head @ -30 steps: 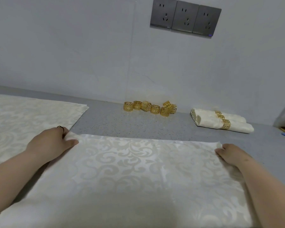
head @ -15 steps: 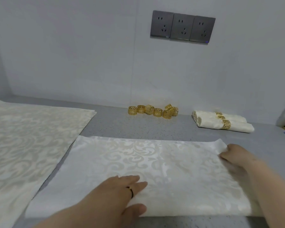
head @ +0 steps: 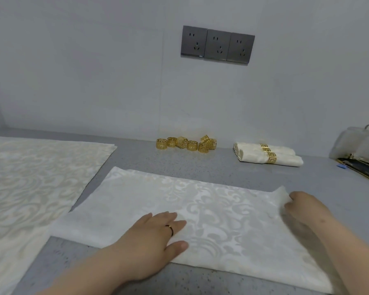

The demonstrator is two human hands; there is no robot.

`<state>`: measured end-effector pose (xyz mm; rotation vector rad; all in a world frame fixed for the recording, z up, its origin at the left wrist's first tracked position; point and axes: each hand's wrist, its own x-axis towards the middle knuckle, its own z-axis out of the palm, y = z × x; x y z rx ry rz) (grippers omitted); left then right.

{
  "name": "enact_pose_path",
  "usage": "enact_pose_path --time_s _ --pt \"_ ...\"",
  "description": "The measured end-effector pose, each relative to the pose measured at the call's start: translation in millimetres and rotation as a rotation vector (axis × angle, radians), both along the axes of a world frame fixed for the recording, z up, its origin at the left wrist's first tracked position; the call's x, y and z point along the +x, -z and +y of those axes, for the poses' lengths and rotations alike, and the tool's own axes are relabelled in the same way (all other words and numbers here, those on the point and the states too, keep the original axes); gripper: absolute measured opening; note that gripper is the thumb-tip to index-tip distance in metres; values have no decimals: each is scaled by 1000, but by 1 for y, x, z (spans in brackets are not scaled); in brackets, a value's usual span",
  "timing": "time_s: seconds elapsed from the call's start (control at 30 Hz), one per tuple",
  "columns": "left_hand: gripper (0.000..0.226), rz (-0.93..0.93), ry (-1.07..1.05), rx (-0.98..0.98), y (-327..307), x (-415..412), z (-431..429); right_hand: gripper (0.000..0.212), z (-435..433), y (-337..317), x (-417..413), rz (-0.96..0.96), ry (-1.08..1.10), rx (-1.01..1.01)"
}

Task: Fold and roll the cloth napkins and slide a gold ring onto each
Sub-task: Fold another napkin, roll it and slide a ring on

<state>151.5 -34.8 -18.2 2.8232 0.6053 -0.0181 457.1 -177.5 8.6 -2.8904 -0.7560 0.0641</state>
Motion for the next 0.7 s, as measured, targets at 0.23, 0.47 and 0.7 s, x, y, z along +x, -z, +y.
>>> enact_pose_path --time_s 0.23,0.47,0.7 --pt "117 43 -14 31 12 23 -11 32 10 5 9 47 -13 250" --pt "52 -38 -47 74 16 23 -11 32 10 9 25 103 77 377" --pt "112 -18 -62 104 18 25 -6 12 23 10 23 120 99 267"
